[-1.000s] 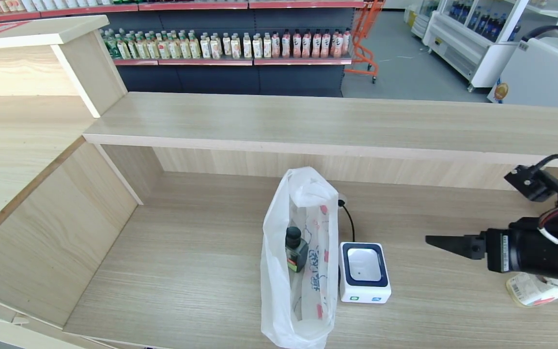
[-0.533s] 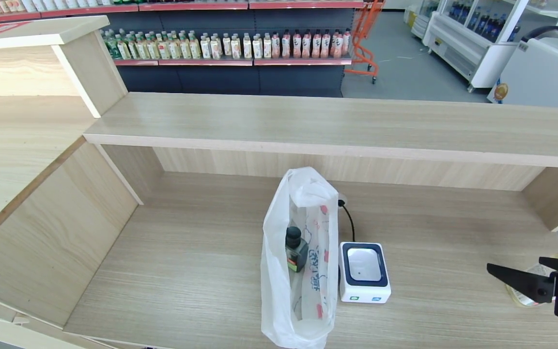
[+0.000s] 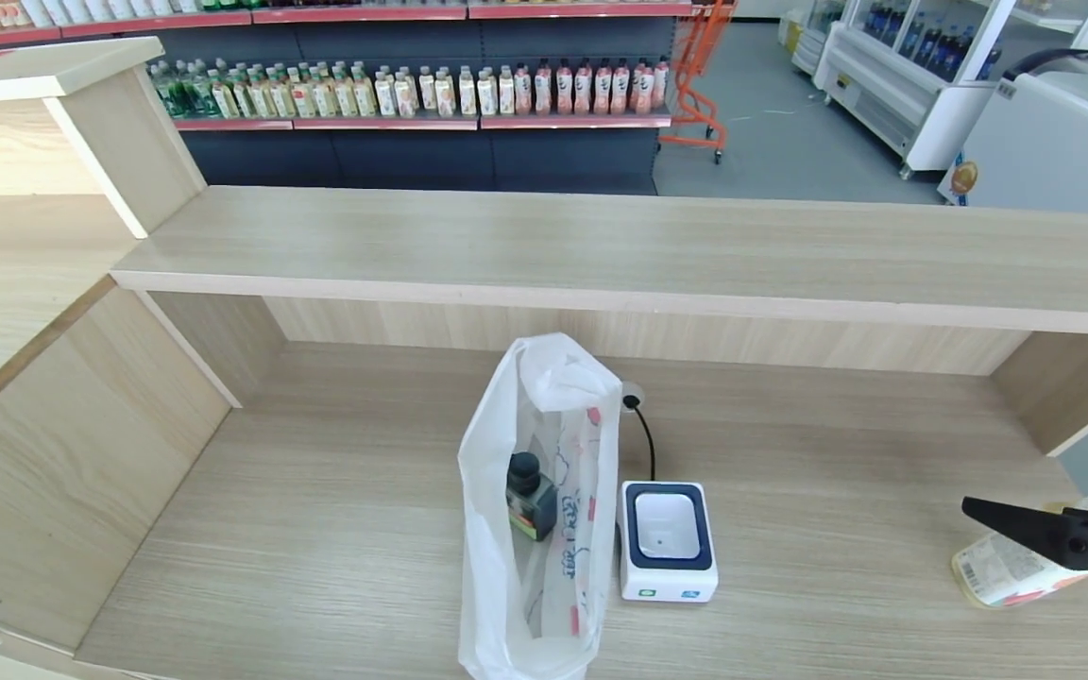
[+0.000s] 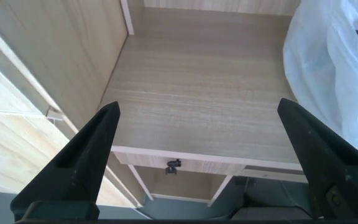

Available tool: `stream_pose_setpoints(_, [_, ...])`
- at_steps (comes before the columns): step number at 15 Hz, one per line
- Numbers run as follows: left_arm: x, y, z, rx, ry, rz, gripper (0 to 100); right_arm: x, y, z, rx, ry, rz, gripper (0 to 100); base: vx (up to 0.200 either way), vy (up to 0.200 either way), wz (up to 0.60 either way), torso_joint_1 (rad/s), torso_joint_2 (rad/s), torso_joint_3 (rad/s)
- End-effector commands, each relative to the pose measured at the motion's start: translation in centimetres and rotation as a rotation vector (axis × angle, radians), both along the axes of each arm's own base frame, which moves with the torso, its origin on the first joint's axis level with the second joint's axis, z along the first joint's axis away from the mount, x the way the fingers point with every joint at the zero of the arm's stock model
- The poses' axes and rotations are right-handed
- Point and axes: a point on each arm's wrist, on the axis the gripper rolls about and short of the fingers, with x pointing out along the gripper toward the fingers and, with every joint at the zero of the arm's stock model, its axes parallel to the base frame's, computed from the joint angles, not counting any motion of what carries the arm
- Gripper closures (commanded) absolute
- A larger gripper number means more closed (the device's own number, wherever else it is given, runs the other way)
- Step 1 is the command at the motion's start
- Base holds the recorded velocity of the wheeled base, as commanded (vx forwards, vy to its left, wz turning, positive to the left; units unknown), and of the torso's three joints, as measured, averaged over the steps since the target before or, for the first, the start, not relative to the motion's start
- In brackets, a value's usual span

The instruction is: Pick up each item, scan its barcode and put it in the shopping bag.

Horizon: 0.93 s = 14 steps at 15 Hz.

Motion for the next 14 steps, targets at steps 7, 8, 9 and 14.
stream_pose_setpoints(7, [0.0, 0.0, 0.0, -0.031, -0.002, 0.004, 0, -0.8, 0.0, 0.0, 0.018, 0.027, -0.006, 0, -0.057, -0.057, 0.0, 0.002, 0.0, -0.001])
stream_pose_setpoints(8, [0.0, 0.0, 0.0, -0.033, -0.002, 0.004, 0, -1.0, 0.0, 0.0, 0.019, 0.032, -0.007, 0, -0.2, 0.0, 0.0, 0.007, 0.01, 0.007])
stream_pose_setpoints(9, [0.0, 0.0, 0.0, -0.033, -0.002, 0.005, 0, -1.1, 0.0, 0.0, 0.02, 0.037, -0.005, 0, -0.2, 0.0, 0.0, 0.007, 0.0, 0.002])
stream_pose_setpoints(14, [0.0, 0.0, 0.0, -0.028, -0.002, 0.005, 0, -0.9, 0.0, -0.1, 0.02, 0.044, -0.004, 0, -0.2, 0.0, 0.0, 0.0, 0.0, 0.003])
